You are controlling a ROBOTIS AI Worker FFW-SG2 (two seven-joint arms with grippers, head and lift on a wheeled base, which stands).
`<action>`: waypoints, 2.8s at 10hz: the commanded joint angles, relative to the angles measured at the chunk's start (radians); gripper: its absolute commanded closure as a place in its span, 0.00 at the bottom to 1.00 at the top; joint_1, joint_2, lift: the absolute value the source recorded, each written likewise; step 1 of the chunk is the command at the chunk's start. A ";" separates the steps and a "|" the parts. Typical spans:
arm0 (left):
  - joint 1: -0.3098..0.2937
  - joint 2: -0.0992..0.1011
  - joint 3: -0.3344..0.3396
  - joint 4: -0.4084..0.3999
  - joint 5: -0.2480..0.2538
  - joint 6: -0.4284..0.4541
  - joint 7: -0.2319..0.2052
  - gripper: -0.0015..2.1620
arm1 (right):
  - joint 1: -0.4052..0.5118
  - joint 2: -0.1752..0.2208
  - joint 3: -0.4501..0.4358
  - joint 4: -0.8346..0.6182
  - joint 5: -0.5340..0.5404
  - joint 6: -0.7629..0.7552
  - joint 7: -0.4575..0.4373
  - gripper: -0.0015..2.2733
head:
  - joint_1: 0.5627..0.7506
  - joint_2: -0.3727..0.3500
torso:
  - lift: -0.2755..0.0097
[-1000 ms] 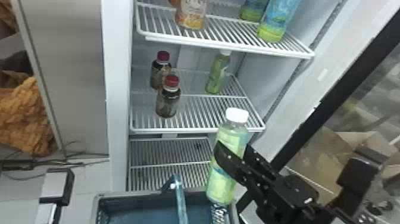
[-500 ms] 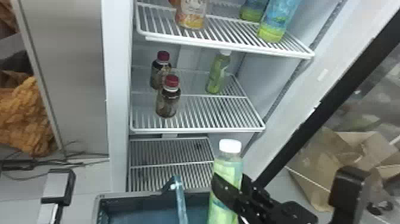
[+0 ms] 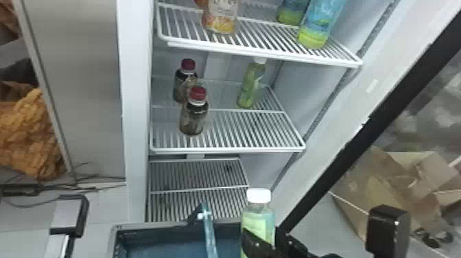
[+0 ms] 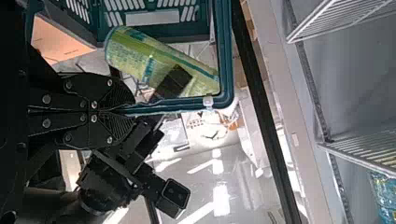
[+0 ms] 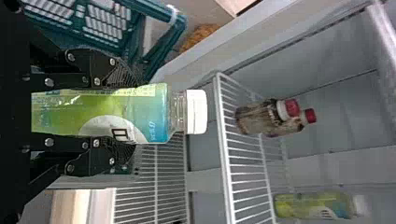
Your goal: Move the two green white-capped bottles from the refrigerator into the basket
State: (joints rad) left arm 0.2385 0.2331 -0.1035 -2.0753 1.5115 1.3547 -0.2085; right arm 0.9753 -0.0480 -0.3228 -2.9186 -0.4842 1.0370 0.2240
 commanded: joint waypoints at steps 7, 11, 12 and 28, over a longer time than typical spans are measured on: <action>-0.001 0.000 -0.002 0.003 0.004 0.000 0.000 0.53 | -0.001 0.011 -0.026 -0.003 0.010 -0.011 0.015 0.13 | 0.70 0.03 | 0.04; 0.002 0.000 0.000 0.003 0.006 -0.002 0.000 0.53 | -0.038 0.028 -0.032 0.065 0.043 -0.215 0.015 0.13 | 0.70 0.03 | 0.04; 0.002 0.000 0.000 0.003 0.006 -0.002 0.000 0.53 | -0.055 0.030 -0.032 0.087 0.055 -0.252 0.015 0.13 | 0.70 0.03 | 0.04; 0.012 0.000 0.006 0.000 0.018 -0.005 -0.005 0.53 | -0.607 0.017 0.020 0.831 0.219 -0.927 -0.021 0.13 | 0.70 0.03 | 0.04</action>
State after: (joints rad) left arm 0.2503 0.2331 -0.0982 -2.0741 1.5295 1.3498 -0.2132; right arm 0.3915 -0.0268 -0.3081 -2.1214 -0.2707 0.1291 0.2040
